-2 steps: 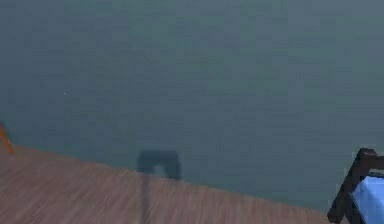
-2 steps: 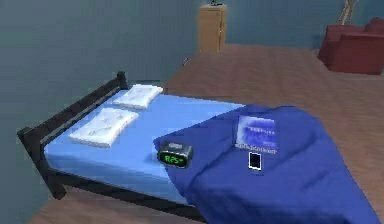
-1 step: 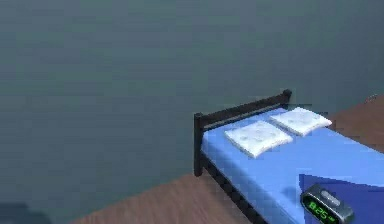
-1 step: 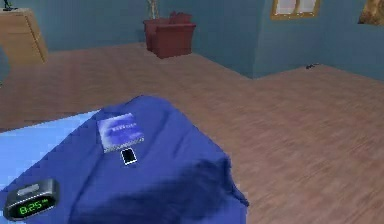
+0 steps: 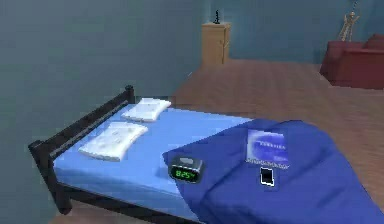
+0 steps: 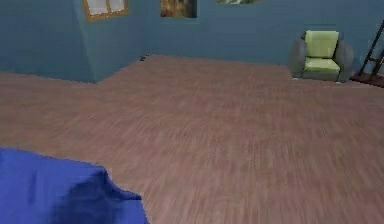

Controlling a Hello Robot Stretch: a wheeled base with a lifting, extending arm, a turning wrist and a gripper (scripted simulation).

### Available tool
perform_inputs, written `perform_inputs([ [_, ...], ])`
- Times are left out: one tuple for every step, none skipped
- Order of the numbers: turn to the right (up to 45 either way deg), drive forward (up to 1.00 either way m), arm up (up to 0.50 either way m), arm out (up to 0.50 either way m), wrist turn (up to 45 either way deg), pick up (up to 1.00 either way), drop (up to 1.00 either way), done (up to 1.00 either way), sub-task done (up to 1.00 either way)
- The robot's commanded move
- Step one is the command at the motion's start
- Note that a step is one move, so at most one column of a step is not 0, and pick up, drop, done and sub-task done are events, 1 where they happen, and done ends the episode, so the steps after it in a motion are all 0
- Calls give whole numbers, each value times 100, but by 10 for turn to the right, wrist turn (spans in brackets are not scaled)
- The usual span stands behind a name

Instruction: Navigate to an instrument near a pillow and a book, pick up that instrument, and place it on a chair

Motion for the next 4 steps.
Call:
perform_inputs([
  [450, 0, 0, 0, 0, 0, 0, 0, 0],
  [90, 0, 0, 0, 0, 0, 0, 0, 0],
  [0, 40, 0, 0, 0, 0, 0, 0, 0],
  [-450, 0, 0, 0, 0, 0, 0, 0, 0],
])
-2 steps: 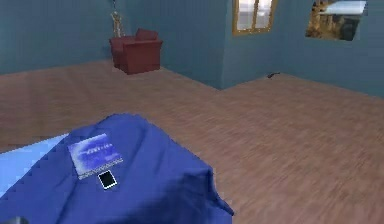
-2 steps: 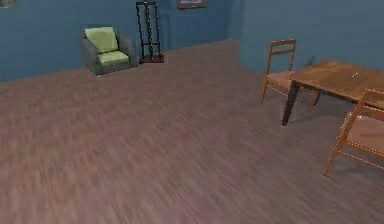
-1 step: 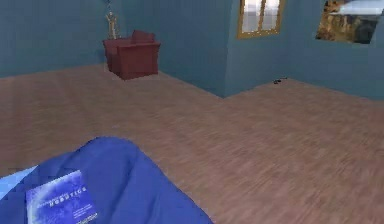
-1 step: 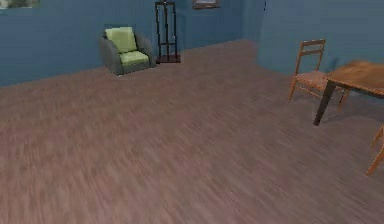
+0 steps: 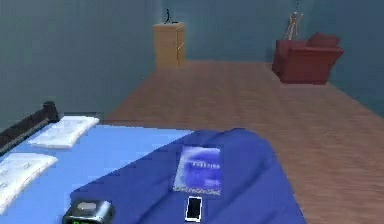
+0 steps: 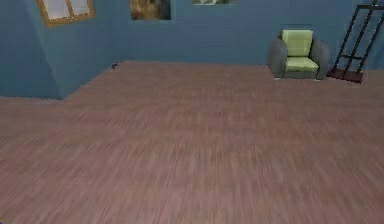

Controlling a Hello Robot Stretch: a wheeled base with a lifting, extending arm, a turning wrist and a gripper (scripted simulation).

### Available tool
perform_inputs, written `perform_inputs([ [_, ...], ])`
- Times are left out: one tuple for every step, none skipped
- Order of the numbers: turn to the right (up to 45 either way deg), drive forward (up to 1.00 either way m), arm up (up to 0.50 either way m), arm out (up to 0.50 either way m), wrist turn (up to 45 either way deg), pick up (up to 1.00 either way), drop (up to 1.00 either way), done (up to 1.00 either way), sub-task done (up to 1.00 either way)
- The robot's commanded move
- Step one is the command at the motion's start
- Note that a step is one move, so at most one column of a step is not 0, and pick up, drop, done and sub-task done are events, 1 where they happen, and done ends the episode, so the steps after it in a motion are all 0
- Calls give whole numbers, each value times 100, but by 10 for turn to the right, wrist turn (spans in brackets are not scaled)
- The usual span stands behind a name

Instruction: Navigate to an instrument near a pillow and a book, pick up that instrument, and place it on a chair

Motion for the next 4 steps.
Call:
perform_inputs([
  [-450, 0, 0, 0, 0, 0, 0, 0, 0],
  [-450, 0, 0, 0, 0, 0, 0, 0, 0],
  [-330, 0, 0, 0, 0, 0, 0, 0, 0],
  [0, 0, 50, 0, 0, 0, 0, 0, 0],
])
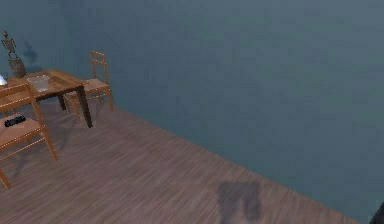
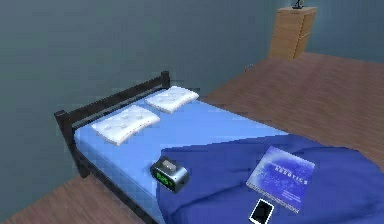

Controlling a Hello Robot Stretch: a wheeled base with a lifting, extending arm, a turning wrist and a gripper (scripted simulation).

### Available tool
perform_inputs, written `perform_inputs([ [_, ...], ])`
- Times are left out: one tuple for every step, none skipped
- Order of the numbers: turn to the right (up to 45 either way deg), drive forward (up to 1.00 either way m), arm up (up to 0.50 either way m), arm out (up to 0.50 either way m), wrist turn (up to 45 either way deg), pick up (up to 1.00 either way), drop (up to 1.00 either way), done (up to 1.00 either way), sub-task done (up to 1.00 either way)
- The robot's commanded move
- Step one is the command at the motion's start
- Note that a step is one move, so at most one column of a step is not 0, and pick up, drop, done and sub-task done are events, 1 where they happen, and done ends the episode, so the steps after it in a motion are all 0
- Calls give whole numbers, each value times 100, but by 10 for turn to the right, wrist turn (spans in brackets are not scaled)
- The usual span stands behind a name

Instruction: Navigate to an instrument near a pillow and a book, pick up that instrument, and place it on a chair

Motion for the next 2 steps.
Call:
perform_inputs([
  [0, 0, 16, 0, 0, 0, 0, 0, 0],
  [0, 0, 0, 36, 0, 0, 0, 0, 0],
])
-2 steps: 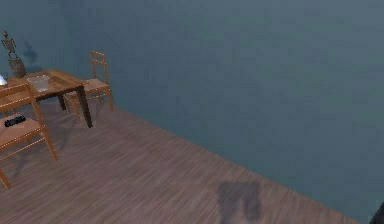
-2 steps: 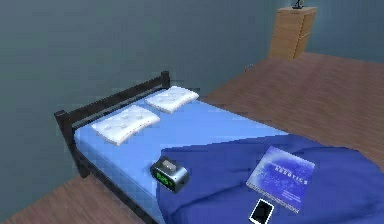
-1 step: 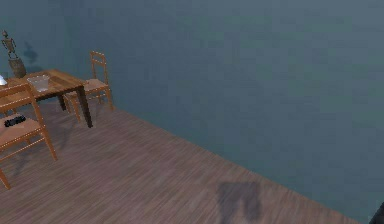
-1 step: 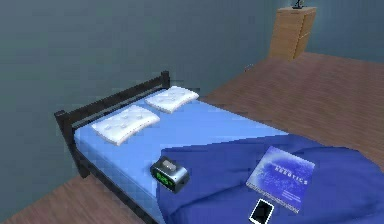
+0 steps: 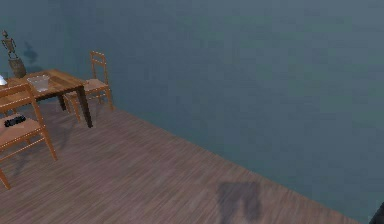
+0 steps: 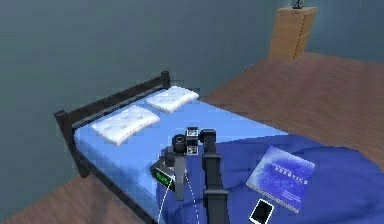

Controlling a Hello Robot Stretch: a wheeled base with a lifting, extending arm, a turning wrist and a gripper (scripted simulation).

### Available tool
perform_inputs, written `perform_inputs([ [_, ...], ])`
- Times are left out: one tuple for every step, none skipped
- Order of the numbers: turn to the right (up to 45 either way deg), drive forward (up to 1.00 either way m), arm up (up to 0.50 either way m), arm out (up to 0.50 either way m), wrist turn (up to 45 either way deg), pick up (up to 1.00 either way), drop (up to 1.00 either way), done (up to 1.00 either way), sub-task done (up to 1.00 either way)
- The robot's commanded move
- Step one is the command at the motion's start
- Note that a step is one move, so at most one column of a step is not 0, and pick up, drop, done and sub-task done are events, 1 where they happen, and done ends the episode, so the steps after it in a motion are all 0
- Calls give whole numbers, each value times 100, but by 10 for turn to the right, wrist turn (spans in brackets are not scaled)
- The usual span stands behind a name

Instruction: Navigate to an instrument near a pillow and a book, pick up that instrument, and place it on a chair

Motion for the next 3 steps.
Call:
perform_inputs([
  [0, 0, 0, 0, 450, 0, 0, 0, 0],
  [0, 0, 0, 0, 450, 0, 0, 0, 0],
  [0, 0, 0, 0, 450, 0, 0, 0, 0],
])
